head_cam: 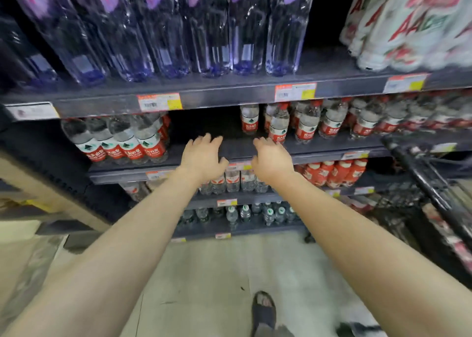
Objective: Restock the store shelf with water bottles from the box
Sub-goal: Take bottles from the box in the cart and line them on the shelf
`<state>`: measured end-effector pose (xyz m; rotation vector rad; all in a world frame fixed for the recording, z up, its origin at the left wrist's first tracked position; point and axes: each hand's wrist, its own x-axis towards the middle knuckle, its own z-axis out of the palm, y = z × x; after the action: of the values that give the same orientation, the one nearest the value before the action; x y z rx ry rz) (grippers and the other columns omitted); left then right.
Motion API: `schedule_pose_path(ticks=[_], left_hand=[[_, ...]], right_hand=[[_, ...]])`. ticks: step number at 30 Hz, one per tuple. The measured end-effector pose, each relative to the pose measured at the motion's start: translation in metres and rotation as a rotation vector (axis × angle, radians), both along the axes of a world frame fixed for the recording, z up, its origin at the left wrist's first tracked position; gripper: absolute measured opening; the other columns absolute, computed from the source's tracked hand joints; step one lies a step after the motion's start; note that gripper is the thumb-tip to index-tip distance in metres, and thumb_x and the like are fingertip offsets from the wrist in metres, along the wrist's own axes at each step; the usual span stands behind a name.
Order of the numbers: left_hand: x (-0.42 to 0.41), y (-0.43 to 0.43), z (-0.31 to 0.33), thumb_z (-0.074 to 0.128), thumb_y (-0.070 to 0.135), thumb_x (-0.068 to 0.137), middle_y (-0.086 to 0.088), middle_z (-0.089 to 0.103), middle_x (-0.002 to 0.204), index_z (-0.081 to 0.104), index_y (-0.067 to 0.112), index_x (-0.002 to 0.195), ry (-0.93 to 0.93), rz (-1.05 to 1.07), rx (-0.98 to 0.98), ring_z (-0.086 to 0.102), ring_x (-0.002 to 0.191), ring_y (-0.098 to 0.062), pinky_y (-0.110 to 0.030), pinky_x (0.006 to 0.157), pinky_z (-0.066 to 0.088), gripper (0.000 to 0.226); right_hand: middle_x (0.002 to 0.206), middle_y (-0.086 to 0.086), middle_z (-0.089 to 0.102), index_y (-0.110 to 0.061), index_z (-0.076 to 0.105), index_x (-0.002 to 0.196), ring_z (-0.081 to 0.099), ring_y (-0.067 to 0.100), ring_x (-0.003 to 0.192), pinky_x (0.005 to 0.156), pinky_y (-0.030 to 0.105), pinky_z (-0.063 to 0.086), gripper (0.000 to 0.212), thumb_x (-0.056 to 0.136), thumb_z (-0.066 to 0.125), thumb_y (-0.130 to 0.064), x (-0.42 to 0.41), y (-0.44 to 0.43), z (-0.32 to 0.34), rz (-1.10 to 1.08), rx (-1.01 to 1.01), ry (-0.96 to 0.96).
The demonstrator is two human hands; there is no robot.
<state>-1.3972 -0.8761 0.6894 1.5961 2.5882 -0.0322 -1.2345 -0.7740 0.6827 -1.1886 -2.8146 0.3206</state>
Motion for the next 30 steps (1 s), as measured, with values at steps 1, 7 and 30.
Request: schedule_pose_path(ticks=[1,7,30], left_hand=[[0.013,-0.009,0.015,0.052,0.046,0.098,-0.02,0.04,0.161,0.034,0.018,0.162,-0.028,-0.014,-0.003,0.042,0.145,-0.038,-0.048,0.118,0.036,0.072],[0.103,-0.029,0.101,0.056,0.044,0.098,-0.018,0.05,0.15,0.033,0.015,0.161,-0.145,-0.071,0.051,0.053,0.132,-0.042,-0.049,0.102,0.049,0.073],[0.596,0.064,0.201,0.051,0.048,0.102,-0.011,0.047,0.156,0.03,0.018,0.161,-0.203,-0.401,0.146,0.058,0.129,-0.035,-0.049,0.095,0.057,0.069]], right_hand=[[0.144,0.013,0.052,-0.006,0.042,0.151,0.047,0.033,0.132,0.11,0.041,0.036,0.052,0.1,0.049,-0.018,0.015,-0.01,0.019,-0.019,-0.026,0.001],[0.146,0.011,0.055,-0.019,0.037,0.157,0.059,0.035,0.122,0.087,0.044,0.056,0.058,0.101,0.05,-0.02,0.104,-0.038,0.106,-0.087,-0.117,0.022],[0.149,0.007,0.054,-0.021,0.028,0.161,0.064,0.021,0.082,0.057,0.034,0.051,0.057,0.107,0.045,-0.024,0.639,0.013,0.211,-0.407,-0.128,-0.023]])
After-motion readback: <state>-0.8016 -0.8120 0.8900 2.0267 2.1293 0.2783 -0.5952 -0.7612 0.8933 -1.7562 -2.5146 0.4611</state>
